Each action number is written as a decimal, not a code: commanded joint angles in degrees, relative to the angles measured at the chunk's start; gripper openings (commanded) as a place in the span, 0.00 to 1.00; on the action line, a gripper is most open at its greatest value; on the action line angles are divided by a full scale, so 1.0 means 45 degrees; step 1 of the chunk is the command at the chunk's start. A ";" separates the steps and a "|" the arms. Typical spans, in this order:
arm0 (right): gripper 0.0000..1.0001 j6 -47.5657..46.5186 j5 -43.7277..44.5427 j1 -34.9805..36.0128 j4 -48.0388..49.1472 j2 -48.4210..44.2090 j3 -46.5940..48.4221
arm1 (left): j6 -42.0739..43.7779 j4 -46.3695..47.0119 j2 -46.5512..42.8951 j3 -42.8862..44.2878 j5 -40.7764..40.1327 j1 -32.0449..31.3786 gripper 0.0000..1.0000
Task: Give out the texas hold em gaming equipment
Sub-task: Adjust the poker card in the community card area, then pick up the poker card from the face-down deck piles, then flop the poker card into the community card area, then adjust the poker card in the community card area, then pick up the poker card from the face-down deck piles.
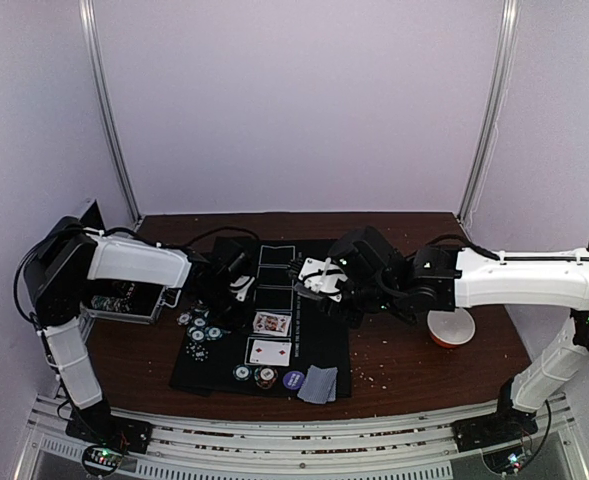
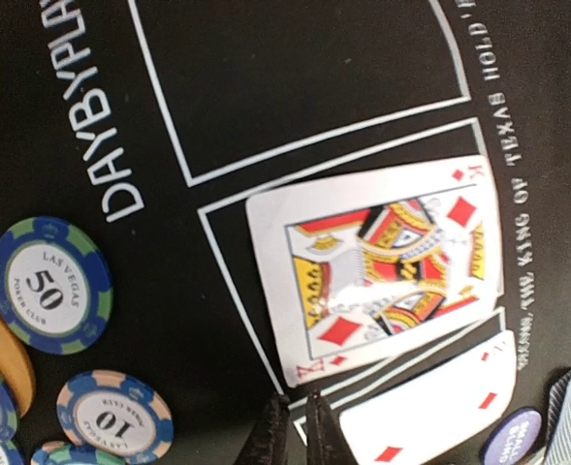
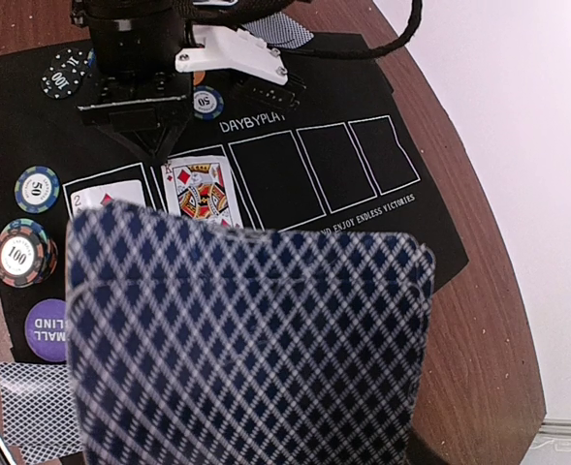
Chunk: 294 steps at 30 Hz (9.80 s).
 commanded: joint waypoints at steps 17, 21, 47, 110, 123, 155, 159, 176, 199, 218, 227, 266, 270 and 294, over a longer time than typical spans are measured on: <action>0.45 -0.0456 -0.0291 0.0590 0.0167 0.0536 0.1364 | -0.0041 0.4766 -0.6408 -0.0929 0.6320 0.0967 0.92; 0.45 -0.0540 -0.0434 0.0811 0.0214 0.0880 0.1712 | -0.0330 0.5031 -0.6236 -0.1168 0.6585 0.0938 0.90; 0.45 -0.0893 -0.0293 0.1235 0.0291 0.1688 0.2422 | 0.0669 0.3388 -0.6039 -0.1395 0.5986 0.0522 0.37; 0.45 -0.0591 -0.0208 0.0669 0.0421 0.1121 0.1392 | 0.1859 0.1713 -0.7586 -0.0283 0.6618 0.1668 0.00; 0.45 -0.0404 -0.0282 0.0119 0.0685 0.1015 0.0789 | 0.2996 -0.2228 -0.6846 0.1402 0.2243 0.3189 0.00; 0.44 -0.0131 -0.0438 0.0105 0.0663 0.0286 0.0181 | 0.2374 -0.5081 0.4190 0.8397 -0.5942 -0.0790 0.00; 0.45 -0.0117 -0.0400 0.0099 0.0623 0.0251 0.0191 | 0.2147 -0.4329 0.4608 0.8505 -0.4724 -0.0790 0.00; 0.45 0.0045 -0.0345 0.0109 0.0468 0.0130 0.0057 | 0.0582 -0.2400 0.5876 0.8918 -0.1586 -0.0439 0.13; 0.44 0.0101 -0.0372 0.0108 0.0635 0.0182 -0.0078 | 0.0645 -0.0422 0.2620 0.4411 -0.1030 0.2265 0.20; 0.44 0.0143 -0.0394 0.0102 0.0640 0.0281 0.0019 | 0.0927 -0.0057 0.2807 0.3521 -0.0792 0.1310 0.12; 0.45 0.0072 -0.0352 0.0110 0.0595 0.0271 0.0141 | 0.0934 -0.0318 0.2460 0.3717 -0.0924 0.1306 0.12; 0.45 -0.1829 0.0609 0.1603 0.1262 0.0997 0.2204 | 0.0627 0.5048 -0.6705 -0.1322 0.8559 0.1006 0.83; 0.45 -0.1859 0.0612 0.1624 0.1268 0.1066 0.2265 | 0.0723 0.4713 -0.6263 -0.1158 0.7980 0.0605 0.74; 0.45 -0.1676 0.0906 0.1618 0.1326 0.0696 0.1621 | 0.1810 0.2780 -0.6863 -0.1017 0.6213 0.0409 0.24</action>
